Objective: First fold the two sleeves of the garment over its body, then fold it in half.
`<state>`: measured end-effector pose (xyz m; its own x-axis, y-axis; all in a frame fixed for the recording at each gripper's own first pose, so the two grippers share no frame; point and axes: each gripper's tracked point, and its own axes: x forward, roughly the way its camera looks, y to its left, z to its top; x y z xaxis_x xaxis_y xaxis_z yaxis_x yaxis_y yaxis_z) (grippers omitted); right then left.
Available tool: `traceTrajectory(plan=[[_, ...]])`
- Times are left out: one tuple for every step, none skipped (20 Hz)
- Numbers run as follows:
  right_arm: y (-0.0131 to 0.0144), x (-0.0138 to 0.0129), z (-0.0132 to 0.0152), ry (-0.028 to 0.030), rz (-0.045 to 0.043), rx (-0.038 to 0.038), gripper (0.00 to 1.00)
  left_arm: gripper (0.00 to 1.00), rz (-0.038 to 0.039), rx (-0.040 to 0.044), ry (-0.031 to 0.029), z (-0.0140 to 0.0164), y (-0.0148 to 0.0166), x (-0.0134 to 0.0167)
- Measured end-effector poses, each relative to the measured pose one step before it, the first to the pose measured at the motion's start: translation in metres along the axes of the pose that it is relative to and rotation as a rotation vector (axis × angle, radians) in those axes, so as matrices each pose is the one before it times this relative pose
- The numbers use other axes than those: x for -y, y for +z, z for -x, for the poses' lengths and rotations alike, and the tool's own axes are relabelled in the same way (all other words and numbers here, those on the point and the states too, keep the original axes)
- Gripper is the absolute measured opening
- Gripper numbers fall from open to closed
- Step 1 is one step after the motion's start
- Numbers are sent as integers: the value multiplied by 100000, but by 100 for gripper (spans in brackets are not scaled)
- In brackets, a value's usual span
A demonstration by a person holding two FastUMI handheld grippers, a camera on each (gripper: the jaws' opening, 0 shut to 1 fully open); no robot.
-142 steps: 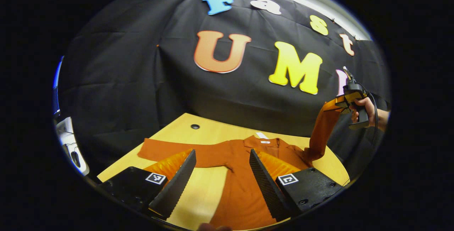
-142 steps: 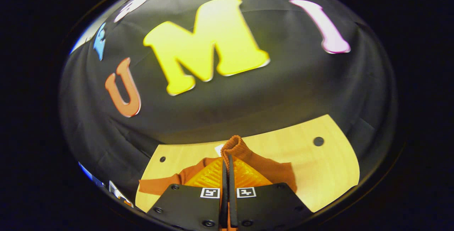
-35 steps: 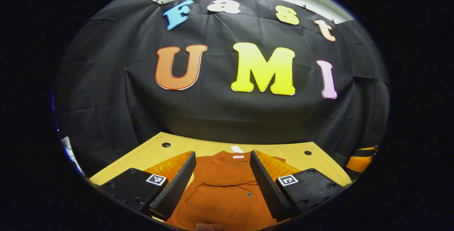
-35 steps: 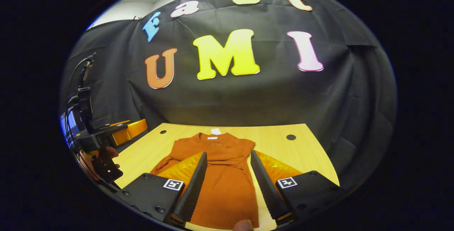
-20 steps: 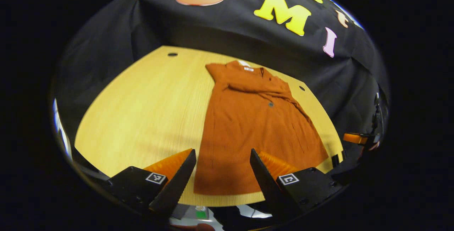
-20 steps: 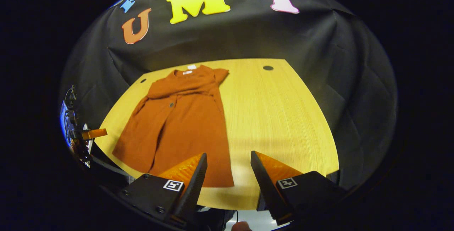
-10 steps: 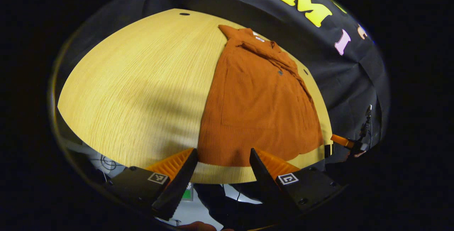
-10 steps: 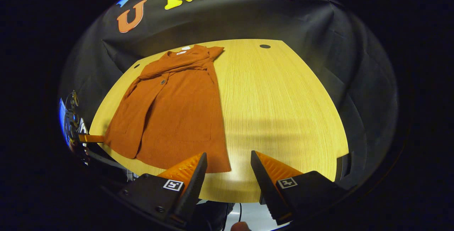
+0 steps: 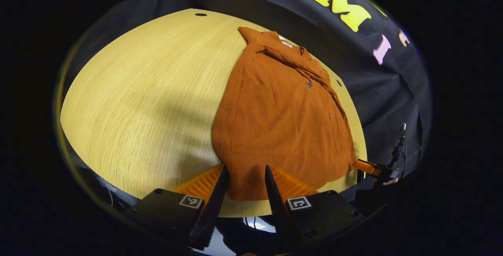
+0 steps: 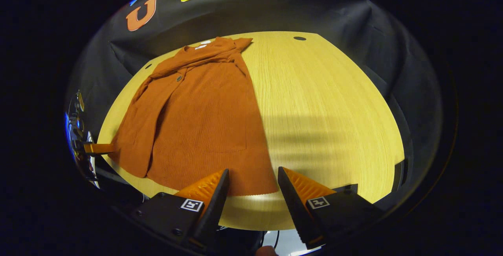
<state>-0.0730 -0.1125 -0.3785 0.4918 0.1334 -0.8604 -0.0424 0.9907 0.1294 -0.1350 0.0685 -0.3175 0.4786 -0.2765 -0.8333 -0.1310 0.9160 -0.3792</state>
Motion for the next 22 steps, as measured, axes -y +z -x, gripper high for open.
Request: traceTrajectory(plan=[[748, -347, -329, 557, -368, 2607, 81, 65, 273, 97, 167, -170, 293, 15], [-208, -108, -17, -933, 432, -1193, 81, 53, 1344, 168, 402, -326, 248, 56], [126, 93, -161, -869, 327, -265, 81, 46, 1218, 415, 1851, -351, 105, -190], [-53, 322, -189, -2150, 818, -591, 85, 39, 1684, 686, 1654, -194, 189, -204], [29, 728, -6, -3496, 1181, -413, 73, 14, 2084, 778, -768, -48, 275, 262], [188, -38, 120, -178, -1149, 241, 54, 12, 897, -469, -519, 30, -90, 324], [-35, -362, 115, 160, -2611, -919, 35, 9, 64, -674, -116, -57, -182, 66], [-225, -218, -262, 200, -2403, -279, 28, 8, -196, -111, -46, 30, -27, -30], [-33, -380, 147, 408, -1166, -1077, 13, 6, -449, -682, -71, 98, -154, -51], [-396, -758, 164, 2853, -1072, -2266, 9, 4, -1116, -1502, 48, 238, -263, 68], [-131, -577, 754, 1732, -2616, -566, 9, 3, -1049, -964, -1918, 582, -158, 453], [549, -847, 769, 3684, -2299, 764, 1, 3, -1833, 719, -3986, 1062, 272, 884], [588, -792, 982, 3356, -1011, 1338, 1, 3, -2683, 111, -2918, 1224, 63, 706], [417, -554, 1096, 2811, -694, 1481, 1, 3, -2196, 388, -1634, 1114, 233, 256], [442, -560, 1145, 2688, -1010, 1374, 1, 3, -1348, 744, -1644, 1048, 419, 162], [463, -540, 1035, 2421, -1317, 1001, 1, 4, -213, 694, -1472, 928, 244, -76], [308, -271, 900, 1619, -1589, 113, 1, 3, 391, 136, -1018, 739, 78, -305], [-171, 70, 731, 532, -2074, -124, 1, 3, 794, -835, -642, 634, -189, -295], [-136, 79, 734, 436, -2937, -340, 1, 3, 783, -635, -1011, 656, -390, -124], [-315, -154, 807, 611, -2943, 130, 0, 3, 345, -625, -1624, 929, -242, 228], [-71, -454, 840, 774, -2196, 577, 0, 3, -1036, -7, -2100, 1185, -374, 483], [94, -602, 851, 1183, -1796, 1290, 0, 3, -2343, 981, -2485, 1111, 243, 604]])
